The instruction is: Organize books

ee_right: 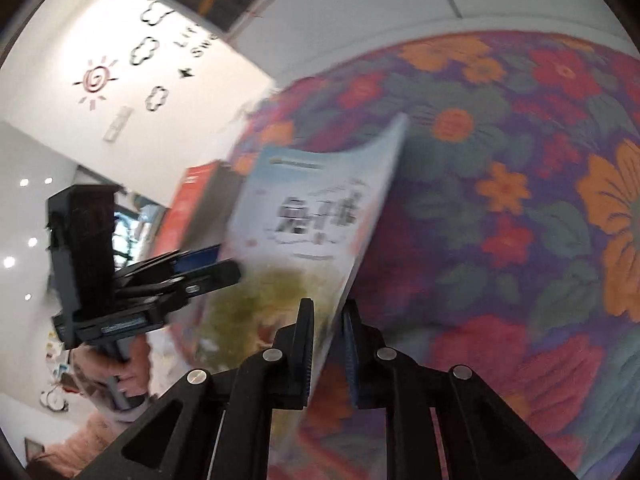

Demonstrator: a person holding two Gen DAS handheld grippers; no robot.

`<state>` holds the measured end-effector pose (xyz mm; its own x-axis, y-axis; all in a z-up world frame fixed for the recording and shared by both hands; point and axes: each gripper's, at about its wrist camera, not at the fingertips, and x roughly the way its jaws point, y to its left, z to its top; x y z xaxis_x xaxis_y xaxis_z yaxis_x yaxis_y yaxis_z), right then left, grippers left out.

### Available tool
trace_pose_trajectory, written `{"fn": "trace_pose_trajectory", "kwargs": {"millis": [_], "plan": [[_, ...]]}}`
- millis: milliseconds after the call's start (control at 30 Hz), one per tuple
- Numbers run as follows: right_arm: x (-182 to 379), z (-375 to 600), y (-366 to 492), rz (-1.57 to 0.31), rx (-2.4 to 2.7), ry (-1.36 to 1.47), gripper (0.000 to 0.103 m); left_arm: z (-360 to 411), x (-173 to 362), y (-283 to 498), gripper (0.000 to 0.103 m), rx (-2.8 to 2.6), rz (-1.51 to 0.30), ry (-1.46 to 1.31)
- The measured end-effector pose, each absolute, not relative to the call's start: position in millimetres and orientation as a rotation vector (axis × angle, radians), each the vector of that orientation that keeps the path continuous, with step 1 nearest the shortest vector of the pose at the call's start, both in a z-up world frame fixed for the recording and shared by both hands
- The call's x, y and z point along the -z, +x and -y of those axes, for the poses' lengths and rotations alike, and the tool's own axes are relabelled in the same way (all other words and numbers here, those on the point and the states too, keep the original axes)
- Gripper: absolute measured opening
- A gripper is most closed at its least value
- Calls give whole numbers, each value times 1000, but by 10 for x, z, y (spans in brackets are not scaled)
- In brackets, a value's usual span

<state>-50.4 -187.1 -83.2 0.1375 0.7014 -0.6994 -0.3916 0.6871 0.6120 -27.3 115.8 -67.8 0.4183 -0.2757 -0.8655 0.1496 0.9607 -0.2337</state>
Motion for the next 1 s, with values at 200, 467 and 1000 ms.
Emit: {"fn": "trace_pose_trajectory", "kwargs": {"millis": [200,467,1000], "plan": [[634,1821,-685,-1124,-789,267,15,-1253,555,-354,44,303,-1100,-132],[411,1633,-917,-1087,-790,216,15,-1275,368,-440,44,312,-1064,-111],[-82,980,-1172,-1013,-833,167,16,-1873,-93,-660,44,287,-981,-125]]}}
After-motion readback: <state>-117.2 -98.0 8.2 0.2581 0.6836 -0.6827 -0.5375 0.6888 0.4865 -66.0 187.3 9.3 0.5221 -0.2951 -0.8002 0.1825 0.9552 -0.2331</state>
